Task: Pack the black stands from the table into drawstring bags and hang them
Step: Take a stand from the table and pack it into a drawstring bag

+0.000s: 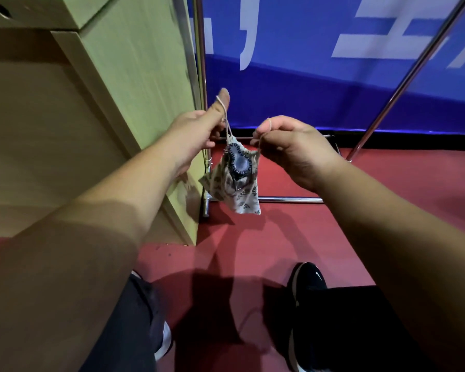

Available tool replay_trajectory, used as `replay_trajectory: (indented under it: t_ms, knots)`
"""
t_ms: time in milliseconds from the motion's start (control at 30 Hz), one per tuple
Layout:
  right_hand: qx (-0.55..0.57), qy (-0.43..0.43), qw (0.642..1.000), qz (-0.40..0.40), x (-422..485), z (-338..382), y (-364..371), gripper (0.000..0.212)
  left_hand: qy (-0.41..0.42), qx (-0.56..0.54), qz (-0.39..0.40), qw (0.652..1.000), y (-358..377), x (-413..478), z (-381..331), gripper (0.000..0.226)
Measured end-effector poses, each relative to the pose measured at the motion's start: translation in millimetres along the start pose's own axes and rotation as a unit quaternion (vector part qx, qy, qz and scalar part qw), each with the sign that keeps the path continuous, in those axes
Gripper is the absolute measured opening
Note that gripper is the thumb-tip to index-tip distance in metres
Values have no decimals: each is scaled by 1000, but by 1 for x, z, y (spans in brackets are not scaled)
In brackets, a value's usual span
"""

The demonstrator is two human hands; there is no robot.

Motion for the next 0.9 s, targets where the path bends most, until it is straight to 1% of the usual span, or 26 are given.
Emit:
replay_trajectory:
  t_ms: [67, 133, 167, 267, 333, 400, 433, 500, 600, 667, 733, 800, 900]
  knots:
    - [21, 21, 1000, -3, -2, -1, 4, 20, -11, -22, 23, 999, 8, -3, -2, 87]
    - [25, 40, 999, -14, -5, -4, 6, 22, -20, -49, 46, 998, 20, -8, -4, 92]
    - [20, 46, 998, -21, -6, -5, 6, 24, -18, -58, 40, 997, 24, -11, -5, 91]
    - [12, 57, 998, -29, -9, -8, 11, 22, 9, -45, -24, 999, 31, -16, -4, 82]
    - [19, 63, 997, -34, -9, -11, 16, 32, 17, -65, -62, 996, 34, -19, -3, 76]
    - [41, 66, 995, -55, -8, -14, 17, 43, 11, -111, -90, 990, 35, -18, -1, 73]
    - [49, 66, 994, -68, -7, -14, 16, 47, 10, -117, -107, 987, 34, -17, 0, 73]
    - [60, 72, 992, -80, -8, -15, 15, 52, 16, -61, -144, 988, 30, -12, 2, 76]
    - [65, 82, 992, -68, -10, -14, 15, 51, 25, 81, -179, 980, 26, -7, 8, 83]
    - [68, 83, 993, -56, -11, -11, 18, 53, 25, 151, -183, 971, 30, -6, 10, 81]
    - [79, 77, 993, -39, -11, -5, 22, 55, 17, 204, -167, 964, 39, -5, 10, 78]
    - [100, 76, 992, -30, -11, 3, 23, 53, 5, 229, -146, 962, 50, -3, 9, 78]
    - [123, 92, 987, -43, -12, 9, 18, 53, -11, 204, -134, 970, 53, 1, 7, 79]
Point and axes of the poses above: each hand's wrist, its own x-axis towards the middle knuckle, its own y-axis out of the palm, z = x × y, the point moved 6 cm from there along x, towards the middle knuckle, and after that the axes turned 6 degrees about -y, right-handed, at the moved point
